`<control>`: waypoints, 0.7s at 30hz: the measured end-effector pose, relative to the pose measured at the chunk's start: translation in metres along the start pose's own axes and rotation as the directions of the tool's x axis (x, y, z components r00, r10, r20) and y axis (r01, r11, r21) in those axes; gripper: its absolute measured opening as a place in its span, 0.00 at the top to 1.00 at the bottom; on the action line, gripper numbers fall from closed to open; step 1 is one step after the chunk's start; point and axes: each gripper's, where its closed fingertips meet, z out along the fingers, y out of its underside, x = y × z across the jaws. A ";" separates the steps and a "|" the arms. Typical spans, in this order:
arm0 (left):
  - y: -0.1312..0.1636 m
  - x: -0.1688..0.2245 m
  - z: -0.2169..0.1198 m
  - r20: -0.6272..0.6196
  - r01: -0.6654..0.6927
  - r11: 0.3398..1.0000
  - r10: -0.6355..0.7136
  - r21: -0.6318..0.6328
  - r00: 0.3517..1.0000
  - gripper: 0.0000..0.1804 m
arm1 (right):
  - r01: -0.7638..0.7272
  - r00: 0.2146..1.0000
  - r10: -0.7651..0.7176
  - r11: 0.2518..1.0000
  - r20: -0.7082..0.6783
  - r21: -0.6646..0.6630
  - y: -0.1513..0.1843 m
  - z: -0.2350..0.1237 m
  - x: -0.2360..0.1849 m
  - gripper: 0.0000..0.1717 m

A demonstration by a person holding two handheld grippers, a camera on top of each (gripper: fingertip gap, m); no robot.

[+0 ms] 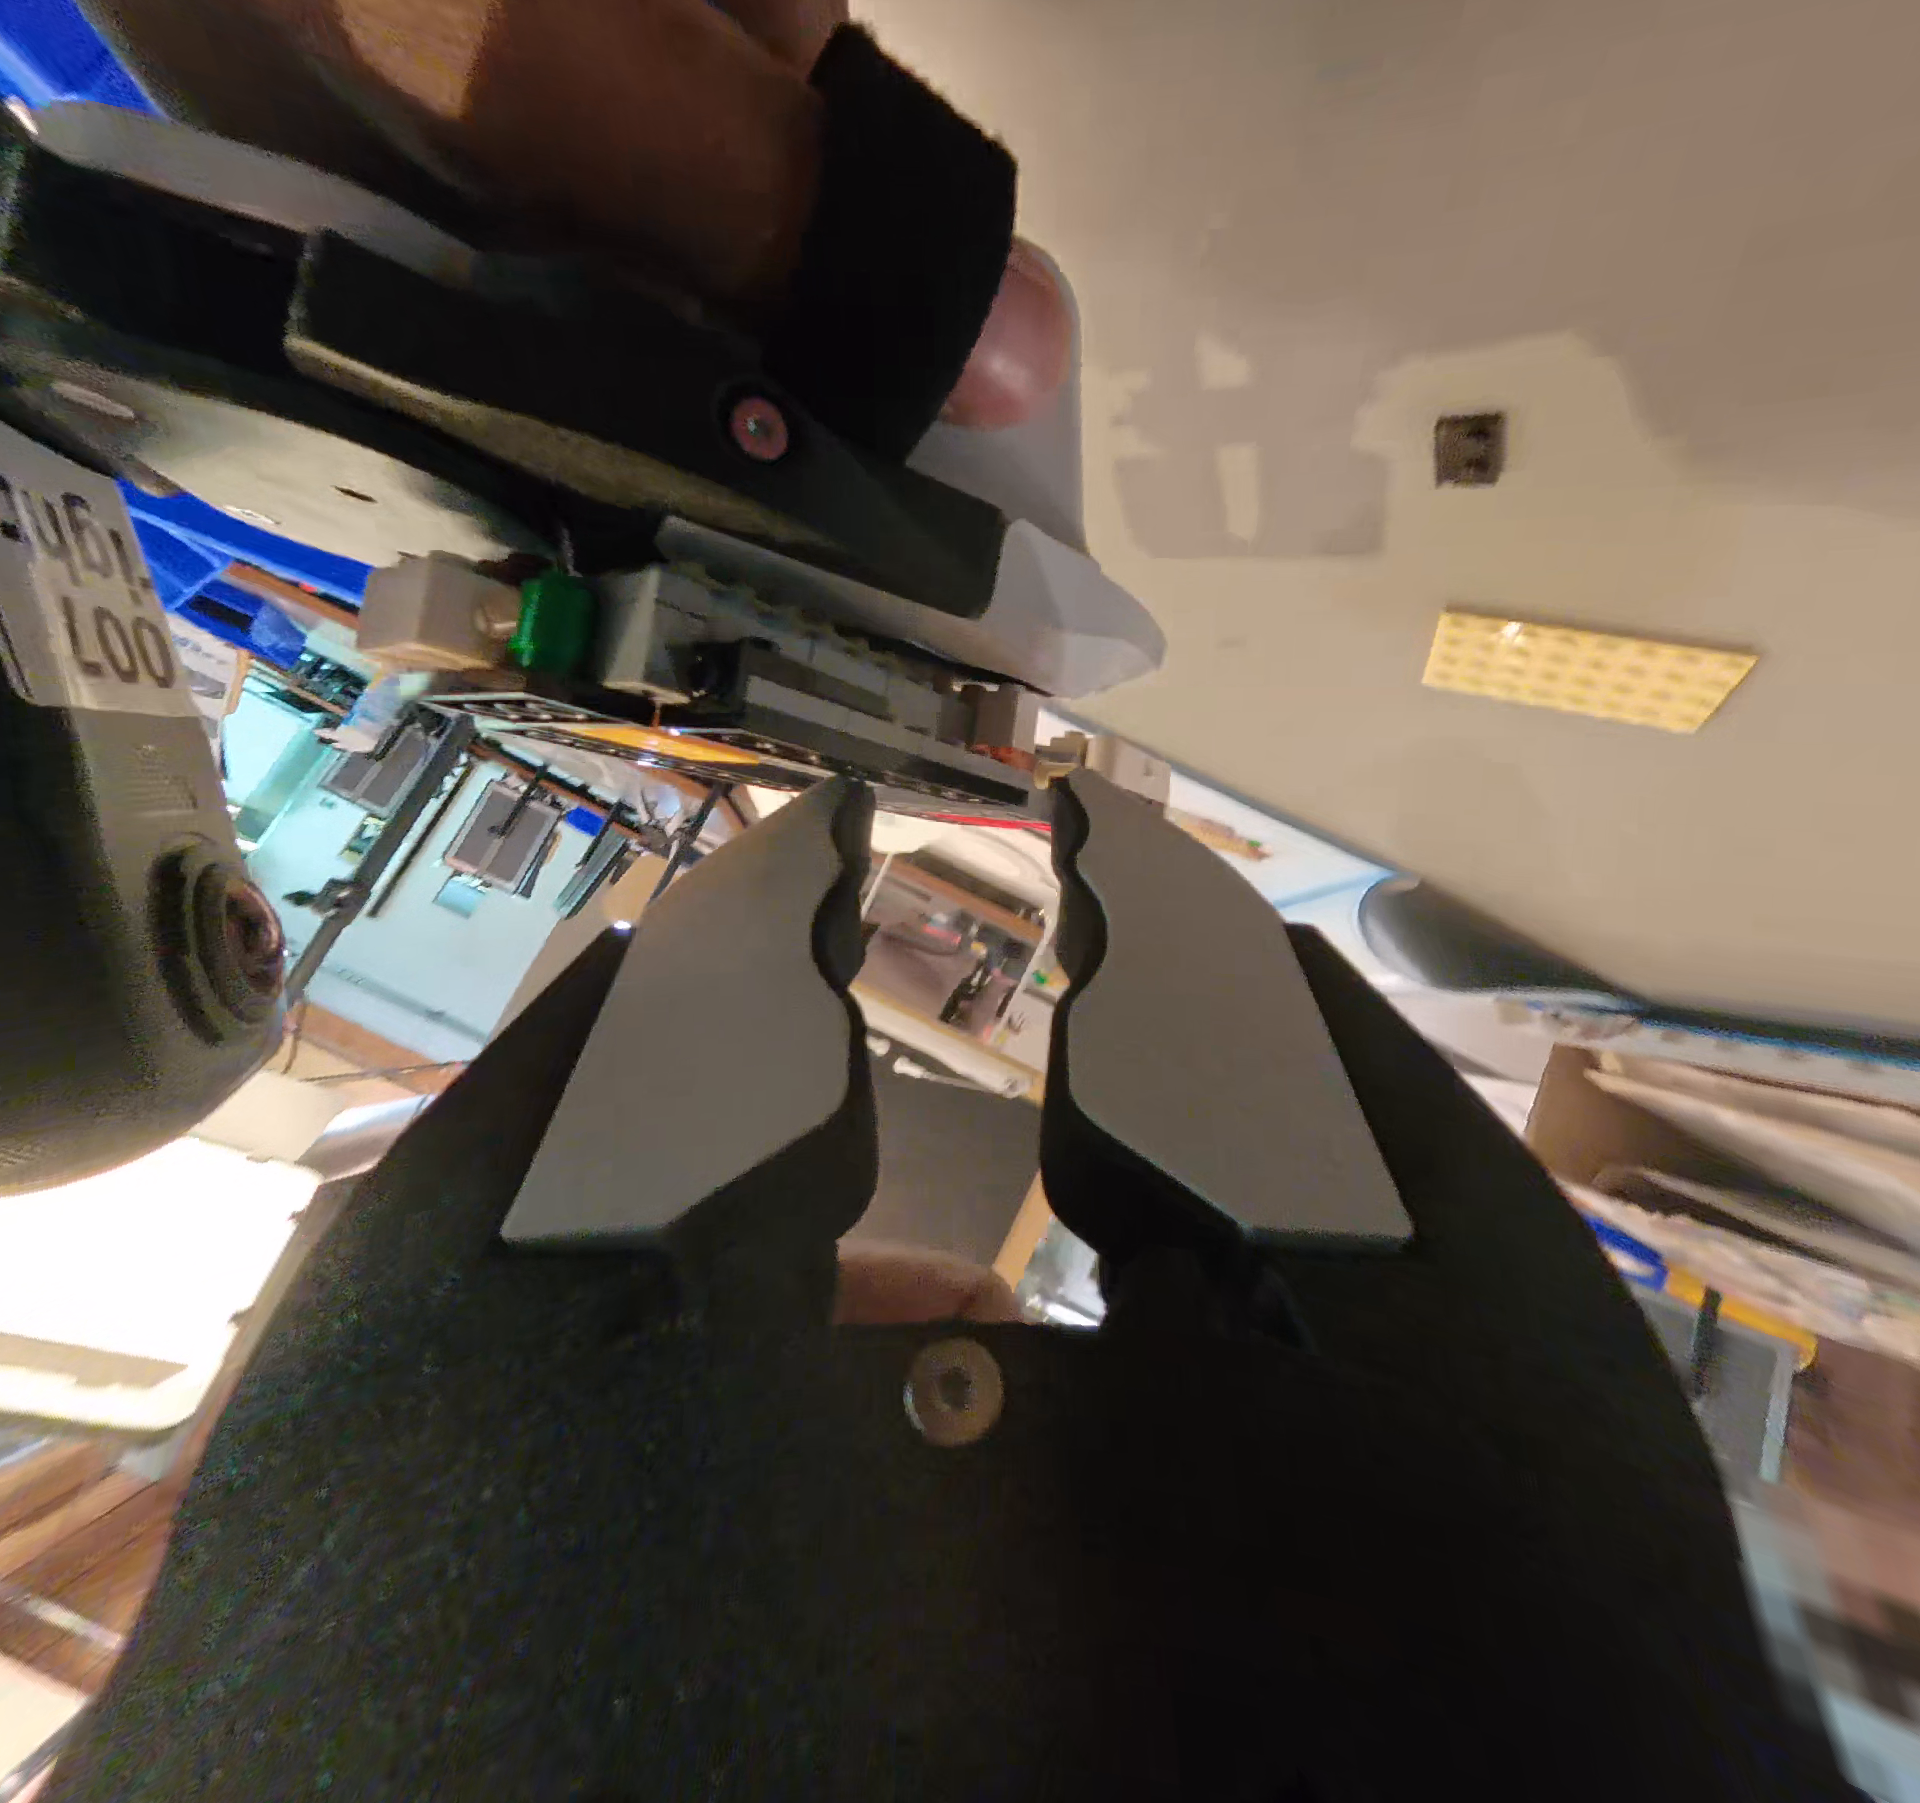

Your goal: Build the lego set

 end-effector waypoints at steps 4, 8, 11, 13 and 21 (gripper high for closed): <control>-0.005 0.002 0.010 -0.011 0.078 0.996 -0.078 0.047 0.997 0.81 | -0.007 1.000 0.008 0.999 0.021 -0.039 0.009 0.004 0.000 0.64; -0.007 0.006 0.012 -0.041 0.118 0.990 -0.115 0.077 0.992 0.80 | 0.014 1.000 -0.012 0.996 0.020 -0.083 0.015 0.006 0.000 0.66; -0.009 0.007 0.013 -0.081 0.140 0.983 -0.131 0.121 0.988 0.80 | 0.027 0.999 -0.023 0.995 0.034 -0.092 0.015 0.007 0.000 0.67; -0.010 0.009 0.012 -0.128 0.148 0.976 -0.128 0.162 0.983 0.79 | 0.046 0.998 -0.041 0.994 0.056 -0.099 0.016 0.007 -0.001 0.69; -0.010 0.009 0.010 -0.362 0.223 0.930 -0.108 0.293 0.926 0.79 | 0.087 0.988 -0.072 0.990 0.134 -0.110 0.016 0.005 -0.002 0.73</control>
